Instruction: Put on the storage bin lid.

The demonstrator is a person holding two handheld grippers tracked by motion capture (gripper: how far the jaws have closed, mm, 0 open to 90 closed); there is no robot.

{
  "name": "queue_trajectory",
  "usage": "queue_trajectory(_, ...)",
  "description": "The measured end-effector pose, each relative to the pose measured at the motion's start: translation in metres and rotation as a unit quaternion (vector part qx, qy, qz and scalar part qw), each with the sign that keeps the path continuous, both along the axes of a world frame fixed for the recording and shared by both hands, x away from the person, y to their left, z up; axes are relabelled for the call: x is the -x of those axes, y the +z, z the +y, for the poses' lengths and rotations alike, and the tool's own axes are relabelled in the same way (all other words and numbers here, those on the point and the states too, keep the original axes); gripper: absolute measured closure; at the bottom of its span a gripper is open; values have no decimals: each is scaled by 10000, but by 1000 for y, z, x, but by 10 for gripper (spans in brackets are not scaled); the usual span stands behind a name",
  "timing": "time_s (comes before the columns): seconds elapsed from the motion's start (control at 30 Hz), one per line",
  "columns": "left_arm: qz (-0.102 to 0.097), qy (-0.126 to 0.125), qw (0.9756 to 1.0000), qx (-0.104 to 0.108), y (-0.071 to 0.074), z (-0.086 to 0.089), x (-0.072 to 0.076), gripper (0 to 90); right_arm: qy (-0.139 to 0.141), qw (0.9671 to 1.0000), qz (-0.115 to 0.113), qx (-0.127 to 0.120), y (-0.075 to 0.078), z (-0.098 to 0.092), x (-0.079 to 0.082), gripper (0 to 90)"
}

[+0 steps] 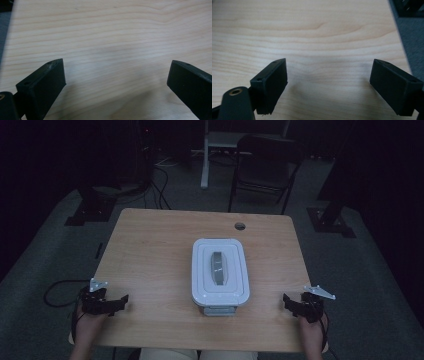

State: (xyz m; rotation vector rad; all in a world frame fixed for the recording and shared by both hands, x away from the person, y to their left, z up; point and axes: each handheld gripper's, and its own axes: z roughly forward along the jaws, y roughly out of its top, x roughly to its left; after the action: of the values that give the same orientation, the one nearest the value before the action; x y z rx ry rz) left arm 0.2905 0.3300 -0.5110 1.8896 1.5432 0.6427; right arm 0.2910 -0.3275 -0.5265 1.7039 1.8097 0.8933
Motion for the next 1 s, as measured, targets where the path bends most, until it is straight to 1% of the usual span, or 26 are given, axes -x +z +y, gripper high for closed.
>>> queue_trajectory(0.03, -35, 36, 10000, 25, 0, 2, 0, 24, 10, 10000, 57, -12, -1, 0, -1, 141)
queue_trajectory(0.1, 70, -4, 9998, 195, 0, 7, -1, 24, -67, 10000, 67, 29, 0, 0, -1, 141)
queue_trajectory(0.17, 154, -37, 9997, 192, -2, 9, -1, 24, -117, 9999, 79, 63, -1, 0, -1, 140)
queue_trajectory(0.23, 216, -35, 9995, 231, -4, 12, -2, 24, -150, 9994, 127, 295, -1, 2, -2, 138)
queue_trajectory(0.27, 216, -21, 9993, 292, -6, 13, -2, 24, -153, 9991, 146, 360, -1, 4, -2, 131)
queue_trajectory(0.3, 271, -22, 9991, 322, -7, 14, -2, 24, -139, 9992, 146, 357, -1, 3, -2, 130)
queue_trajectory(0.4, 285, -32, 9992, 268, -9, 13, -2, 24, -142, 9992, 153, 353, -1, 3, -2, 129)
queue_trajectory(0.5, 235, -93, 9993, 275, -9, 13, -2, 24, -143, 9992, 154, 350, -1, 3, -2, 128)
queue_trajectory(0.53, 209, -118, 9995, 221, -10, 13, -2, 24, -144, 9992, 157, 349, -1, 3, -2, 128)
queue_trajectory(0.57, 135, -150, 9997, 152, -12, 12, -2, 24, -145, 9992, 155, 348, -1, 3, -2, 128)
queue_trajectory(0.63, 178, -241, 9995, -125, -13, 9, -4, 24, -147, 9992, 157, 348, -1, 3, -2, 128)
queue_trajectory(0.7, 180, -275, 9994, -141, -13, 8, -5, 24, -151, 9992, 155, 347, -1, 3, -2, 129)
queue_trajectory(1.0, 174, -170, 9996, -140, -13, 9, -7, 24, -153, 9992, 151, 351, -1, 3, -2, 130)
